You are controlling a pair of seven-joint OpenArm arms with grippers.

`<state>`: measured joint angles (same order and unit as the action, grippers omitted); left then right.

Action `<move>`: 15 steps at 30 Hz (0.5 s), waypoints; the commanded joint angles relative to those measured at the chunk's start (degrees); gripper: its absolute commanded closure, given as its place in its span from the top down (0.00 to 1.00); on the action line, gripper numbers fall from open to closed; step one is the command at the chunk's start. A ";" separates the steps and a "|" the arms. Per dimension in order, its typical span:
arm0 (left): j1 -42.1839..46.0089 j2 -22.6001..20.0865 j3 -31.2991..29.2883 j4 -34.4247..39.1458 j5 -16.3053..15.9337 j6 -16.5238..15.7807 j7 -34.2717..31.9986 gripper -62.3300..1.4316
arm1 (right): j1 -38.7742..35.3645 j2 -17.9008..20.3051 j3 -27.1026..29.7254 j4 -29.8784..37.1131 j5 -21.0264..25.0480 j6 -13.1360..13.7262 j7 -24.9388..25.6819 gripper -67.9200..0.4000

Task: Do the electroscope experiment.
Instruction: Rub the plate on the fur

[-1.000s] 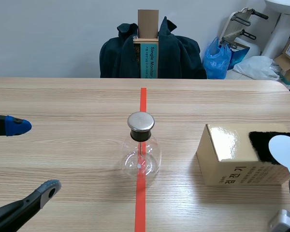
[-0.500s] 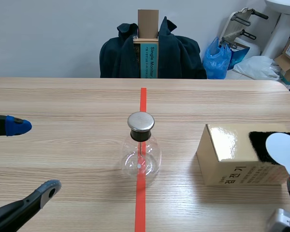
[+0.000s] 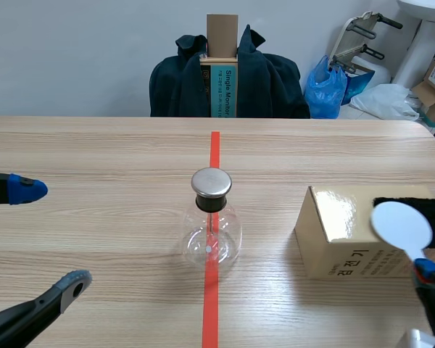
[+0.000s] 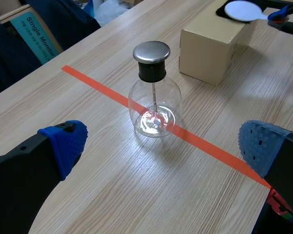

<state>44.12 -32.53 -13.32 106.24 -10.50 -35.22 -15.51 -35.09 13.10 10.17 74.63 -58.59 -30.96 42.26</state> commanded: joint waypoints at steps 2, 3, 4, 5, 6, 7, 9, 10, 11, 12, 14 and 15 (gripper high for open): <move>-0.04 0.28 0.22 0.37 -0.74 -0.09 -0.98 1.00 | 0.02 -0.22 -0.63 0.55 0.20 -0.66 -6.27 0.02; -0.04 0.28 0.22 0.37 -0.72 -0.09 -0.98 1.00 | 0.02 -0.33 -0.59 0.55 -0.13 -1.33 -10.78 0.02; -0.04 0.28 0.22 0.37 -0.72 -0.09 -0.98 1.00 | 0.02 -0.26 -0.42 0.55 -0.20 -1.62 -14.47 0.02; -0.04 0.28 0.22 0.37 -0.72 -0.09 -0.98 1.00 | 0.02 -0.07 -0.15 0.55 -0.20 -1.55 -16.31 0.02; -0.04 0.28 0.22 0.37 -0.70 -0.09 -0.98 1.00 | 0.02 0.13 0.07 0.55 -0.17 -1.09 -16.13 0.02; -0.04 0.28 0.22 0.37 -0.59 -0.09 -0.98 1.00 | 0.02 0.50 0.02 0.55 -0.15 -0.59 -14.40 0.02; -0.04 0.28 0.22 0.37 -0.59 -0.09 -0.98 1.00 | 0.22 0.68 -0.33 0.55 -0.11 0.50 -7.87 0.02; -0.04 0.28 0.22 0.37 -0.57 -0.09 -0.96 1.00 | 0.39 0.63 -0.72 0.55 -0.13 0.85 -5.40 0.02; -0.04 0.28 0.22 0.37 -0.57 -0.09 -0.96 1.00 | 0.63 0.52 -1.14 0.55 -0.15 1.01 -4.52 0.02; -0.04 0.28 0.22 0.37 -0.57 -0.09 -0.96 1.00 | 0.79 0.37 -1.42 0.55 -0.15 0.96 -5.49 0.02; -0.04 0.28 0.22 0.33 -0.57 -0.09 -0.96 1.00 | 0.83 0.07 -1.42 0.55 -0.20 0.02 -12.46 0.02; -0.04 0.28 0.22 0.33 -0.57 -0.09 -0.96 1.00 | 0.83 0.04 -1.11 0.55 -0.22 -0.33 -16.13 0.02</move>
<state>44.12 -32.53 -13.32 106.24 -10.46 -35.20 -15.51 -34.72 12.49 7.94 74.63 -59.27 -31.35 28.69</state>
